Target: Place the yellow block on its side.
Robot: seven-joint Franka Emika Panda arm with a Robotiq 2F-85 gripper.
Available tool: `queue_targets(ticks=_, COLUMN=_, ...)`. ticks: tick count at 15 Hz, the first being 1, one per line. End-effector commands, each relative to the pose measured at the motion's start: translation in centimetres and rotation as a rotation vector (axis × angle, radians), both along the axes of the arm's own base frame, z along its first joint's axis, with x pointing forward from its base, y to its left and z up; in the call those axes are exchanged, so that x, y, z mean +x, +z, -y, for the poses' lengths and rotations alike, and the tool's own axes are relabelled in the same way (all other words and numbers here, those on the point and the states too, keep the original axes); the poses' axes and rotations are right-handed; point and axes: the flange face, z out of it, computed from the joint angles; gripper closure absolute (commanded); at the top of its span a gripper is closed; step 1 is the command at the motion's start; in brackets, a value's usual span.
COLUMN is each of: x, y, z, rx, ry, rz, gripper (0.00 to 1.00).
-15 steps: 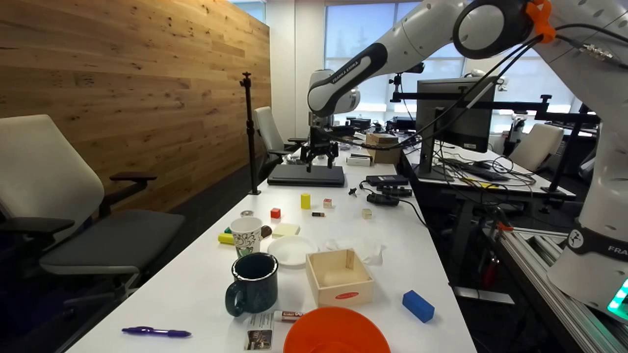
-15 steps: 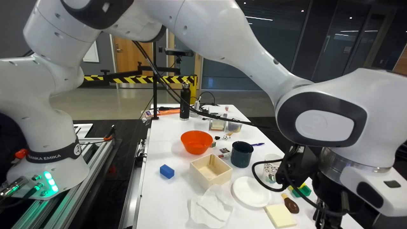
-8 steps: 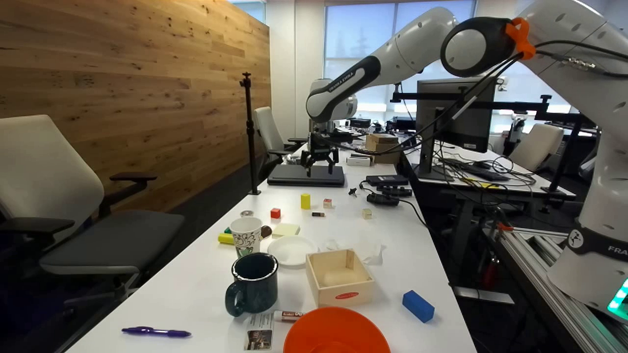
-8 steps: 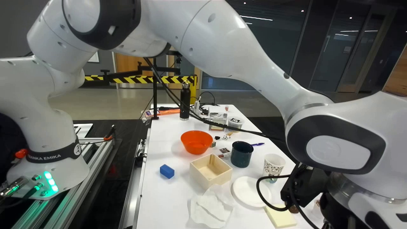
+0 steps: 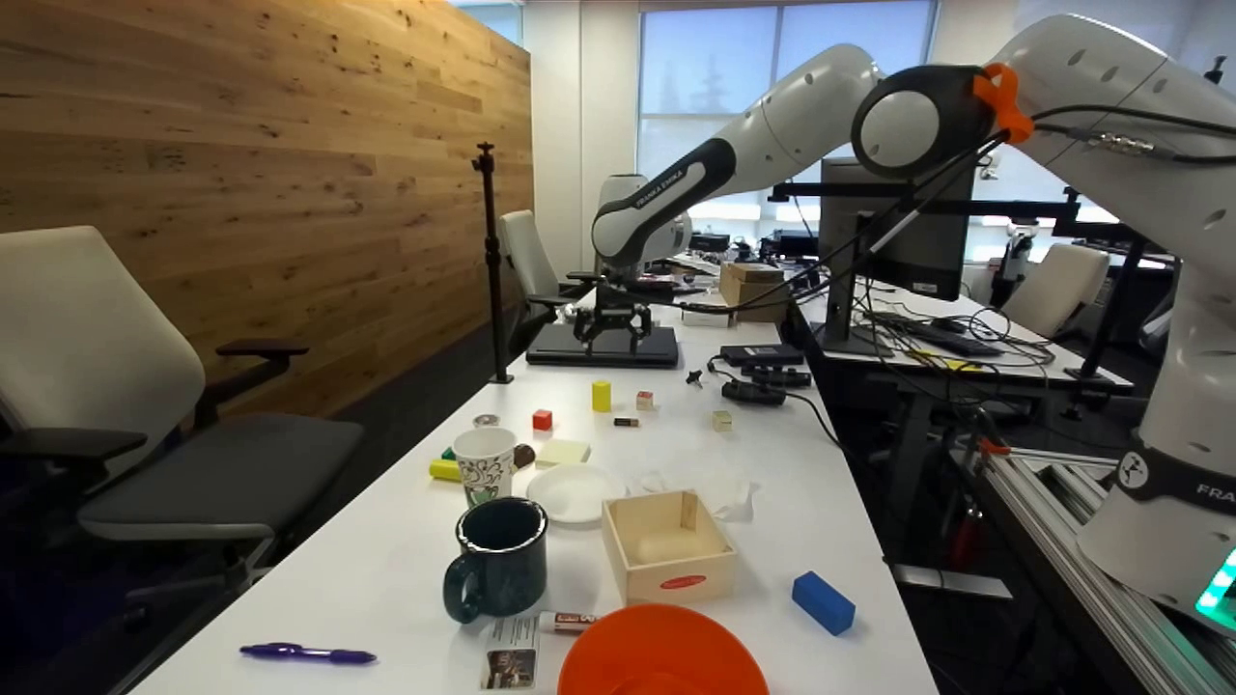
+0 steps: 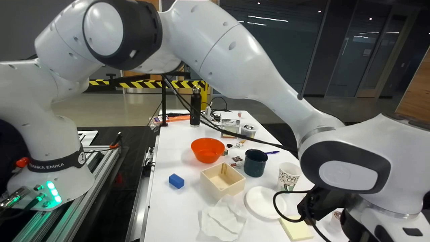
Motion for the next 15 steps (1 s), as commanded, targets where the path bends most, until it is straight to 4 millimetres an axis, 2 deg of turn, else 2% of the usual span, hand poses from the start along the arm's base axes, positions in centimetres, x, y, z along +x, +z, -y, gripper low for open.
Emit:
queue_targets(ticks=1, x=0.1, y=-0.2, z=-0.1, rx=-0.003, ry=-0.018, rz=0.004, gripper=0.00)
queue_targets(ticks=9, x=0.5, y=-0.5, z=0.7, rx=-0.040, ry=-0.038, rz=0.018, gripper=0.00)
queue_targets(ticks=15, x=0.5, y=-1.5, z=1.2, rx=-0.015, ry=0.176, rz=0.003, gripper=0.00)
